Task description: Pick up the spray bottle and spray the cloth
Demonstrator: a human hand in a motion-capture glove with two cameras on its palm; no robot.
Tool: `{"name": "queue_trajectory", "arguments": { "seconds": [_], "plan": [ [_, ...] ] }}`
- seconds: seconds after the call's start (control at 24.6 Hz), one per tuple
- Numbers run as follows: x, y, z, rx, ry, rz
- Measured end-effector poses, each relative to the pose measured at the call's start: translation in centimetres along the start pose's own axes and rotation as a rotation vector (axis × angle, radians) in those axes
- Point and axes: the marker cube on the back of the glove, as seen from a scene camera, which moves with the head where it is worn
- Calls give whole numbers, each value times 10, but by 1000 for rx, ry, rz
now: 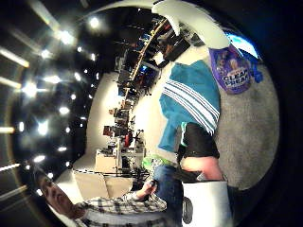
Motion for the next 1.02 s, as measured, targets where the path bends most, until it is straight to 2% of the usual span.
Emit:
{"name": "queue_trajectory", "arguments": {
  "seconds": [0.37, 0.53, 0.81, 1.02],
  "plan": [
    [18, -51, 10, 33, -239, -20],
    [23, -76, 20, 83, -370, 9],
    [22, -111, 33, 179, -462, 1],
    [30, -122, 29, 125, -482, -28]
  ]
}}
